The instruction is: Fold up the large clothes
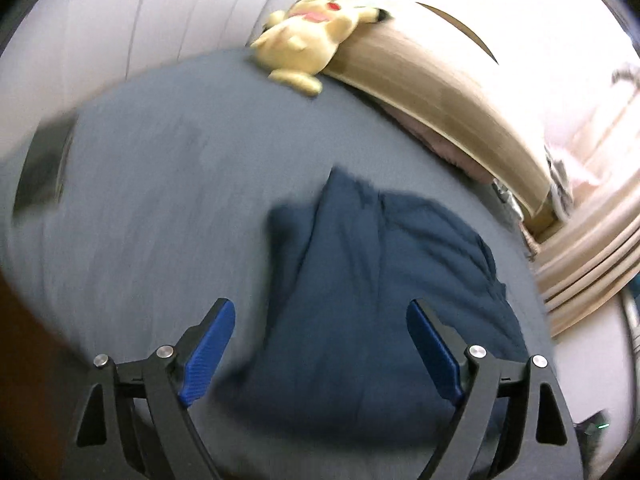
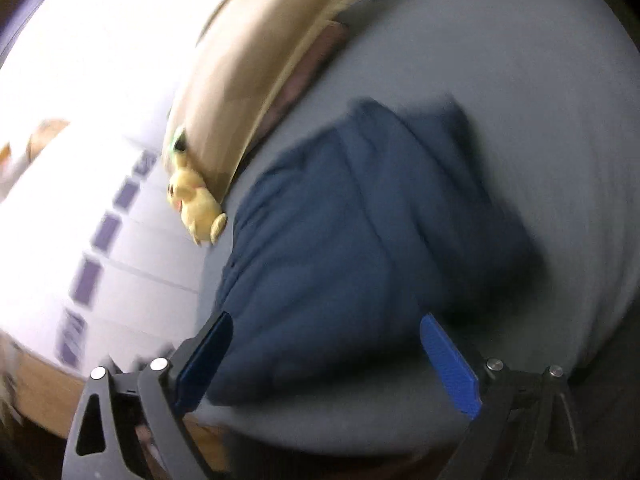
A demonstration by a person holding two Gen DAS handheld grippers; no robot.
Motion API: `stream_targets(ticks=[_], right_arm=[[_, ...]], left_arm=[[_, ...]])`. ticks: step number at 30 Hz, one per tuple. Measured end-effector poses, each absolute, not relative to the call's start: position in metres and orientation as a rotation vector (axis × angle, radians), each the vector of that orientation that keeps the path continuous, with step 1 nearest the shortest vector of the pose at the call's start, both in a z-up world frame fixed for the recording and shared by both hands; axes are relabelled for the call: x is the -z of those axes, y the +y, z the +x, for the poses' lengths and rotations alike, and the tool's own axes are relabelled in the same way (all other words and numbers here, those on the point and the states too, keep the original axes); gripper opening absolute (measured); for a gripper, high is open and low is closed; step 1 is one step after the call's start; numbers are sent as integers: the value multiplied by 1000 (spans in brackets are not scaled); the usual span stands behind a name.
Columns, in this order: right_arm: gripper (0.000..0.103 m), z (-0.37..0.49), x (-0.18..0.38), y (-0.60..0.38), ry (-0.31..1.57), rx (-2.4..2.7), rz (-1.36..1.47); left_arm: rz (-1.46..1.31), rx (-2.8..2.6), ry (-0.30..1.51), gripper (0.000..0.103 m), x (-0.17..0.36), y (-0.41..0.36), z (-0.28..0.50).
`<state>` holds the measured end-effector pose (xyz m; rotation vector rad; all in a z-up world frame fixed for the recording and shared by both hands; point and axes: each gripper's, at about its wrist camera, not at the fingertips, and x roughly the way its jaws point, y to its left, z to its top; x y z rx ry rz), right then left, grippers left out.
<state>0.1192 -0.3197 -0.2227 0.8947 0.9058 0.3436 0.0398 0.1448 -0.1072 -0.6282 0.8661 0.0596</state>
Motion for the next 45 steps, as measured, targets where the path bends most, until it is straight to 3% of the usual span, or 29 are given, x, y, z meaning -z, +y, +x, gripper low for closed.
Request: stream_targets(ticks=[5,12,14,15,16,17,18,21,24,25,26,27,29,31,33,35,41,45], right_arm=[[97,122,266,-334,902,-288,1110],[96,139,277,-337,887,-280,1171],[72,146,283,-335,898,-278,1151],[52,151,286,-335,921,-262,1128],[38,153,288,-335,935,-280,1132],[30,154,283,-334,934,-298,1106],[26,154,271,-330,928,-304,1042],[22,150,224,-312,880,-302,809],[22,154,229,-301,900,-262,690],[27,160,245,-302,938,-247,693],[39,164,265,-305,974,-245,741],[42,164,275,-311,974,-246,799],[68,157,275,-323,947,-249,889],[79,148,259,-333,912,-201,849],[79,134,241,-346,876,-180,833],[79,119,223,-349,848,-152,789],[79,124,151,-260,716,-196,318],[79,159,163,-196,703,-244,89]], left_arm=[[-719,-116,879,88,137,133,7],[-700,-147,916,88,151,118,19],[-717,-153,932,88,158,121,27],[-728,-149,929,80,161,124,30],[-719,-156,913,62,161,126,30],[-697,-152,918,37,162,127,32],[-664,-148,927,23,158,126,32],[-610,-154,907,15,145,124,29],[-558,-156,940,16,160,117,29],[-547,-157,945,16,168,113,29],[-520,-159,941,17,169,112,27],[-478,-163,930,21,164,109,25],[-485,-161,918,31,154,113,20],[-517,-177,890,42,140,123,9],[-516,-263,802,59,117,133,-8],[-466,-340,718,68,93,132,-15],[-194,-159,705,68,71,42,38],[-52,-129,727,68,89,-3,79]])
